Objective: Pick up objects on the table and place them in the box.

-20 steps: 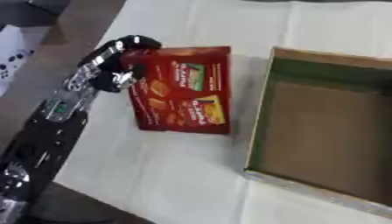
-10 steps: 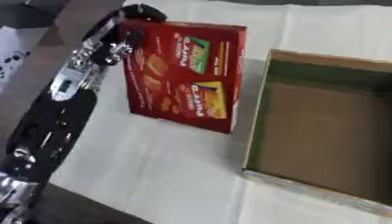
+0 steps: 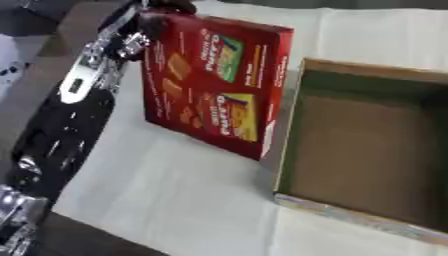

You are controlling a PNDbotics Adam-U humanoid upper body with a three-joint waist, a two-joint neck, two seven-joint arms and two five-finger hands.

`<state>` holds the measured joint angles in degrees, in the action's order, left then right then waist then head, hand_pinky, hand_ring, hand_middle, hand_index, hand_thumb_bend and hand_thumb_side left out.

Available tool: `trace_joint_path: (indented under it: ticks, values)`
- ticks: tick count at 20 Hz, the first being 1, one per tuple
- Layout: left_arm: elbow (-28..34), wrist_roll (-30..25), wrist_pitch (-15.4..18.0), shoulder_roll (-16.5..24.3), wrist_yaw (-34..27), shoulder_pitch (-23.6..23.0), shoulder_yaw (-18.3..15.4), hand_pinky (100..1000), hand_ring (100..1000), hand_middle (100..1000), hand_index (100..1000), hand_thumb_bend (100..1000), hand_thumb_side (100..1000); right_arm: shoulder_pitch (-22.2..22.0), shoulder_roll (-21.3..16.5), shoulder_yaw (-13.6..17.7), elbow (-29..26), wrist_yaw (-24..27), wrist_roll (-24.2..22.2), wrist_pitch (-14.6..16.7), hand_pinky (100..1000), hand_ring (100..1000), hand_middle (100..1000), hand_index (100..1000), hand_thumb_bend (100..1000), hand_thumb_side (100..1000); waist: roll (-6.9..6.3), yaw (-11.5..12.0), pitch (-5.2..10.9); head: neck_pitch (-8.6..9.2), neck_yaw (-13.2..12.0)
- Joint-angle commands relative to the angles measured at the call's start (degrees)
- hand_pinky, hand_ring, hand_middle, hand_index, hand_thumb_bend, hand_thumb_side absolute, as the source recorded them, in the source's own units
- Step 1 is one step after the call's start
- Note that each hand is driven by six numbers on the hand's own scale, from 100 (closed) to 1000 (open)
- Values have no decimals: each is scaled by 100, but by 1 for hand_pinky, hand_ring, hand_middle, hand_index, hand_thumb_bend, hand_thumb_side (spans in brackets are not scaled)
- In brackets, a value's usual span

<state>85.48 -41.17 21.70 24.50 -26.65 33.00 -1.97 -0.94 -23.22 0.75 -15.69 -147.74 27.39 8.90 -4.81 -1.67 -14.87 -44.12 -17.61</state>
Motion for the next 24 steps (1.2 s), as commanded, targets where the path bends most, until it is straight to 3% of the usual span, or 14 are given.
trace_joint_path:
  ticks: [1,6,15,19,24]
  values:
    - [420,-175,242,-2,-187,209,136,100,338,453,516,100,535,15,-64,-5,30,-54,10,73,336,525,650,766,100,1000,34,-20,116,0,65]
    - [849,-76,489,-134,62,503,368,100,355,459,525,100,529,52,-47,-9,31,-119,-9,173,337,527,651,767,100,1000,33,-82,148,0,78]
    - [924,-3,607,-698,467,951,574,100,357,460,523,100,546,106,-24,-24,22,-216,-66,285,338,529,653,768,100,1000,15,-186,186,0,143]
    - [885,-13,715,-872,612,1035,591,100,358,459,524,100,547,214,2,-96,18,-220,-102,469,342,536,658,769,100,1000,-3,-371,191,0,155]
    - [852,117,1091,-1099,993,1060,538,100,366,460,525,100,541,359,36,-150,-62,-220,-177,761,343,539,660,770,100,1000,-28,-614,152,0,212]
